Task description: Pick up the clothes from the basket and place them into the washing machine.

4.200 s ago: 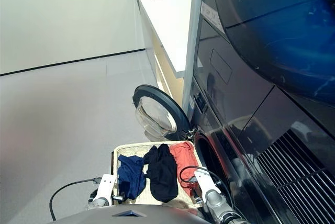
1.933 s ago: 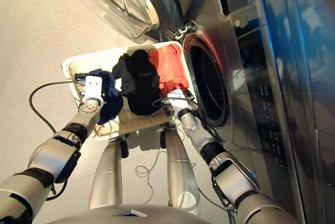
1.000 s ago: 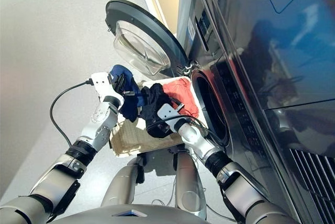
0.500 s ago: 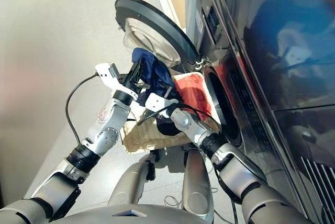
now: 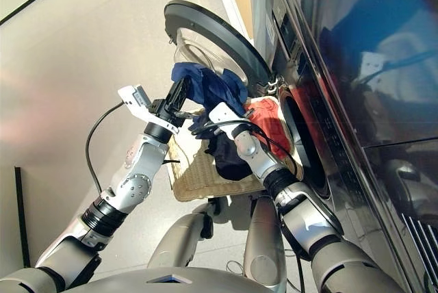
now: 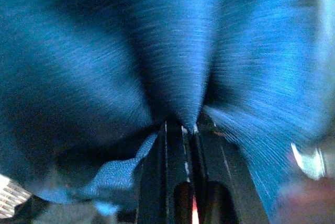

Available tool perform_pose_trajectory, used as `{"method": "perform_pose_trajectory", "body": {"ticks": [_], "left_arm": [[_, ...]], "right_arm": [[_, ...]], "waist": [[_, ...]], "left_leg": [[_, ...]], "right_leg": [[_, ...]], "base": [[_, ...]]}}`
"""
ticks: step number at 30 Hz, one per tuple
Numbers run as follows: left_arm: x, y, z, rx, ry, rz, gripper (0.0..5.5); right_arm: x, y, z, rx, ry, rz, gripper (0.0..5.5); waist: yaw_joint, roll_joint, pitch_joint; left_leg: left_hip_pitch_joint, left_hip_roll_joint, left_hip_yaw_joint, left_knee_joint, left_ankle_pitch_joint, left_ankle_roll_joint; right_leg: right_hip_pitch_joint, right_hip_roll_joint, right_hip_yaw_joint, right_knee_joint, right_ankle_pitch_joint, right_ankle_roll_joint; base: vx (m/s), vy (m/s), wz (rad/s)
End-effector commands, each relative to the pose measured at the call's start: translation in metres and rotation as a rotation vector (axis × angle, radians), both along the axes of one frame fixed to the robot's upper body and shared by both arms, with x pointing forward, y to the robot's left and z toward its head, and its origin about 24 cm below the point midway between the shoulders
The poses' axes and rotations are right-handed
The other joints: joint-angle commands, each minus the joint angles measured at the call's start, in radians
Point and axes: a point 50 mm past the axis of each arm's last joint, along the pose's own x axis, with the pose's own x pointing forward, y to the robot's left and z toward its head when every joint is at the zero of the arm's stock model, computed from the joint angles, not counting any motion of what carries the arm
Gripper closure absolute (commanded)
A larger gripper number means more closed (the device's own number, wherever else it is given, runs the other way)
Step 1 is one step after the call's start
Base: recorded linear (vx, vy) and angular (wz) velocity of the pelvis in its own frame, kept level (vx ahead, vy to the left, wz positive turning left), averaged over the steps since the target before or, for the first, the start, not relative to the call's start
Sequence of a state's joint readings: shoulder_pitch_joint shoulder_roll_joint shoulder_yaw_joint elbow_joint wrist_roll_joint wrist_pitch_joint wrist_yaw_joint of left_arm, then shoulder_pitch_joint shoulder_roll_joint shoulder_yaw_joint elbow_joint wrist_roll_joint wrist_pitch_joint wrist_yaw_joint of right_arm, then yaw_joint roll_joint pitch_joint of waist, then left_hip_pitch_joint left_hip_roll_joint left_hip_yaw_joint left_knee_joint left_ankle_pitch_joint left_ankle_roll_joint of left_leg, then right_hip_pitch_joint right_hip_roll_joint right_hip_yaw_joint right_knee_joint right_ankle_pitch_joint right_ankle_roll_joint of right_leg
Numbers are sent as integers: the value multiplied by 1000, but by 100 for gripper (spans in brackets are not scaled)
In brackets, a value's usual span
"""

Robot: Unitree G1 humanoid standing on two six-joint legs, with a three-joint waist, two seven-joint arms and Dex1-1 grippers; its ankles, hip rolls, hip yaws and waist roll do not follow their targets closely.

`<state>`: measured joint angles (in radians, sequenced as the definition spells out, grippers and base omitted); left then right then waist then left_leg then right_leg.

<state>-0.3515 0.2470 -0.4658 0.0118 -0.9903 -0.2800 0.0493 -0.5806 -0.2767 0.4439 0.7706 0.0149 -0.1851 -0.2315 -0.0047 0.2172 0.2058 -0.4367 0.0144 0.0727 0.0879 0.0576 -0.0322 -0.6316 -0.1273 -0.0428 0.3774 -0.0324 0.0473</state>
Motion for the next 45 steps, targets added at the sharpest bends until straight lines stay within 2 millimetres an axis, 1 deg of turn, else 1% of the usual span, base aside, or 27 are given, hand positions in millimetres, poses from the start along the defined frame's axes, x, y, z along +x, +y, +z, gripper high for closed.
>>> {"method": "perform_pose_trajectory", "body": {"ticks": [1, 2, 4, 6, 8, 10, 13, 16, 19, 20, 23, 25, 26, 27, 29, 30, 32, 33, 34, 35, 36, 37, 38, 40, 41, 44, 45], "left_arm": [[11, 32, 2, -39, -14, 205, 0], [11, 32, 2, -39, -14, 205, 0], [14, 39, -11, -52, 50, 273, 0], [17, 47, -22, -2, 88, 332, 0], [18, 53, -37, 43, 151, 382, 0], [18, 54, -52, 80, 209, 402, 0], [18, 61, -64, 152, 249, 438, 0], [16, 64, -74, 184, 286, 452, 0], [15, 70, -82, 222, 317, 479, 0], [15, 72, -84, 222, 326, 482, 0], [14, 78, -93, 244, 363, 499, 0], [12, 82, -100, 263, 392, 507, 0], [12, 84, -101, 257, 400, 518, 0], [12, 84, -102, 249, 406, 519, 0], [9, 84, -107, 240, 427, 515, 0], [8, 84, -110, 226, 448, 519, 0], [6, 84, -115, 233, 467, 510, 0], [6, 83, -117, 234, 475, 505, 0], [7, 81, -117, 240, 472, 496, 0], [8, 79, -116, 250, 470, 493, 0], [11, 77, -115, 261, 460, 482, 0], [15, 74, -111, 265, 440, 469, 0], [19, 72, -106, 268, 421, 471, 0], [25, 64, -98, 310, 376, 434, 0], [28, 60, -95, 324, 359, 419, 0], [40, 47, -84, 388, 291, 342, 0], [44, 45, -82, 396, 287, 331, 0]], "right_arm": [[5, 8, 19, 166, -118, -92, 550], [5, 8, 19, 166, -118, -92, 550], [7, -6, 18, 158, -124, -170, 550], [11, -20, 22, 171, -142, -252, 550], [14, -30, 33, 217, -191, -326, 550], [16, -42, 36, 244, -212, -415, 550], [23, -57, 60, 287, -313, -526, 550], [32, -86, 89, 358, -411, -732, 550], [36, -119, 134, 472, -548, -936, 550], [35, -126, 140, 483, -567, -967, 550], [27, -162, 171, 548, -656, -1094, 550], [18, -187, 185, 543, -697, -1175, 550], [11, -199, 202, 559, -766, -1210, 550], [5, -207, 209, 585, -809, -1254, 550], [-15, -232, 232, 716, -934, -1337, 550], [-22, -239, 237, 777, -969, -1378, 550], [-29, -250, 239, 808, -976, -1390, 550], [-29, -253, 236, 835, -963, -1379, 550], [-23, -246, 234, 824, -945, -1319, 550], [-16, -239, 228, 811, -912, -1265, 388], [-6, -229, 215, 792, -849, -1175, 0], [7, -208, 200, 784, -788, -1056, 0], [10, -197, 193, 795, -780, -986, 0], [19, -167, 162, 802, -686, -820, 0], [22, -158, 153, 830, -655, -778, 0], [30, -120, 124, 816, -519, -544, 0], [32, -111, 119, 813, -483, -491, 0]], "waist": [[-33, -28, 20], [-33, -28, 20], [-35, -27, 31], [-34, -25, 43], [-34, -23, 51], [-33, -19, 59], [-31, -7, 74], [-21, 10, 78], [-5, 33, 77], [0, 36, 71], [9, 46, 64], [11, 49, 58], [15, 51, 54], [17, 52, 51], [19, 54, 44], [23, 55, 34], [22, 51, 24], [17, 48, 20], [12, 44, 19], [7, 42, 19], [2, 36, 19], [-5, 29, 21], [-12, 25, 23], [-27, 16, 29], [-30, 15, 31], [-48, 1, 34], [-52, -4, 36]], "left_leg": [[-13, -35, -4, 108, -93, -1], [-13, -35, -4, 109, -93, -1], [-29, -35, -5, 109, -90, -1], [-48, -36, -5, 110, -87, -1], [-74, -36, -1, 111, -82, -1], [-102, -34, 0, 114, -80, -1], [-154, -37, 3, 114, -71, -3], [-217, -38, 11, 115, -70, -4], [-282, -39, 20, 128, -72, -4], [-301, -40, 23, 135, -75, -3], [-357, -40, 31, 168, -88, 1], [-388, -39, 36, 191, -100, 5], [-406, -39, 38, 206, -106, 7], [-419, -39, 38, 216, -110, 10], [-450, -37, 33, 240, -119, 14], [-446, -36, 18, 244, -145, 12], [-463, -37, 14, 255, -144, 12], [-464, -39, 12, 257, -147, 12], [-464, -39, 14, 260, -148, 11], [-463, -40, 16, 261, -151, 11], [-460, -41, 20, 260, -153, 11], [-455, -41, 24, 258, -155, 11], [-449, -40, 27, 254, -156, 11], [-438, -41, 29, 248, -155, 8], [-430, -41, 28, 248, -158, 7], [-405, -40, 33, 227, -149, -2], [-398, -39, 32, 221, -146, -5]], "right_leg": [[109, -14, -19, -201, 52, 78], [109, -14, -19, -200, 52, 78], [85, -15, -17, -193, 55, 77], [57, -16, -17, -183, 56, 77], [22, -18, -12, -171, 58, 77], [-8, -21, -10, -161, 57, 76], [-73, -23, -3, -144, 57, 75], [-152, -28, 6, -123, 58, 75], [-233, -31, 24, -95, 55, 77], [-254, -30, 31, -85, 53, 77], [-324, -34, 48, -41, 43, 79], [-360, -35, 59, -17, 33, 79], [-381, -37, 66, 1, 29, 81], [-398, -37, 71, 12, 26, 81], [-429, -43, 77, 39, 17, 83], [-430, -41, 85, 54, -14, 89], [-449, -45, 87, 66, -14, 89], [-454, -47, 89, 72, -14, 90], [-457, -50, 91, 78, -14, 89], [-456, -50, 93, 80, -13, 89], [-451, -47, 96, 76, -11, 88], [-445, -45, 97, 69, -7, 88], [-439, -45, 98, 65, -4, 88], [-423, -43, 98, 53, 1, 87], [-414, -42, 96, 51, -1, 87], [-385, -40, 91, 20, 16, 88], [-373, -37, 88, 6, 22, 88]], "base": [[0, 0, 0], [0, 0, 0], [0, 0, 0], [-25, 6, -7], [0, 0, 0], [0, 0, 0], [0, 0, 0], [0, 0, 0], [-2, 35, 21], [0, 0, 0], [0, 0, 0], [0, 0, 0], [0, 0, 0], [0, 0, 0], [61, -7, 54], [121, -5, 110], [63, -6, 56], [0, 0, 0], [0, 0, 0], [0, 0, 0], [0, 0, 0], [0, 0, 0], [0, 0, 0], [0, 0, 0], [28, -6, -179], [4, -19, -204], [-11, -38, -235]]}}
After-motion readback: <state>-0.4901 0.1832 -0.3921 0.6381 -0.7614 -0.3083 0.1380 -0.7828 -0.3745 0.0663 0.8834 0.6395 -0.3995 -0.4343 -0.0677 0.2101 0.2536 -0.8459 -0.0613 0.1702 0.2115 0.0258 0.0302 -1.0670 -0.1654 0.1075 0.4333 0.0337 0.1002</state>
